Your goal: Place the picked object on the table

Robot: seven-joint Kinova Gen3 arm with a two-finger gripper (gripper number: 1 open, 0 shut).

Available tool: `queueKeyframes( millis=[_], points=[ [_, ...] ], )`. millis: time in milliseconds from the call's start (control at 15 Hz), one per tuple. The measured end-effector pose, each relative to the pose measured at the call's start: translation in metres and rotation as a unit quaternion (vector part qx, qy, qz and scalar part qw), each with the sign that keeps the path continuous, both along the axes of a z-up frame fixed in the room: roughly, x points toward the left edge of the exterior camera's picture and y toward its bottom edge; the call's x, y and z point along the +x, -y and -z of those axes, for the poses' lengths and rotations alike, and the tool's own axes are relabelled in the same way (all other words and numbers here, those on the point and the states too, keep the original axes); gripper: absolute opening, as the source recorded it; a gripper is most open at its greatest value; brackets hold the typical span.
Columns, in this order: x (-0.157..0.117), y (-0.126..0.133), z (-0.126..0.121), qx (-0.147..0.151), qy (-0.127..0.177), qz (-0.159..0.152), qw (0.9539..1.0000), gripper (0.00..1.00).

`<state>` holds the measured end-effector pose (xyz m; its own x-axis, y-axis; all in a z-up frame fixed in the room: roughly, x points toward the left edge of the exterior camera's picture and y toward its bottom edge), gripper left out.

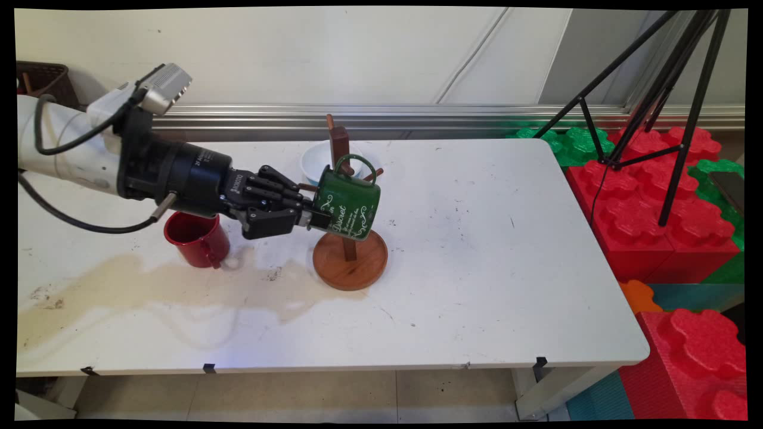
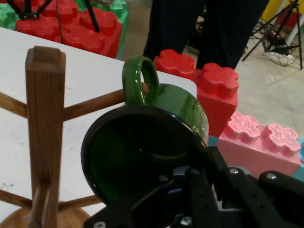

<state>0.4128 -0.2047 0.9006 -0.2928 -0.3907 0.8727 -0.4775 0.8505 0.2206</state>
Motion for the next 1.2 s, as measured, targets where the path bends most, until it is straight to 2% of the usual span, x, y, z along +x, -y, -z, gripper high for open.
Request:
queueKeyframes(
  millis=[667, 1200],
  points=[
    [0.006, -0.015, -0.016, 0.014, 0.000, 0.028, 0.9995, 0.00],
    [0.023, -0.025, -0.014, 0.039, 0.053, 0.044, 0.9969, 0.00]
  ],
)
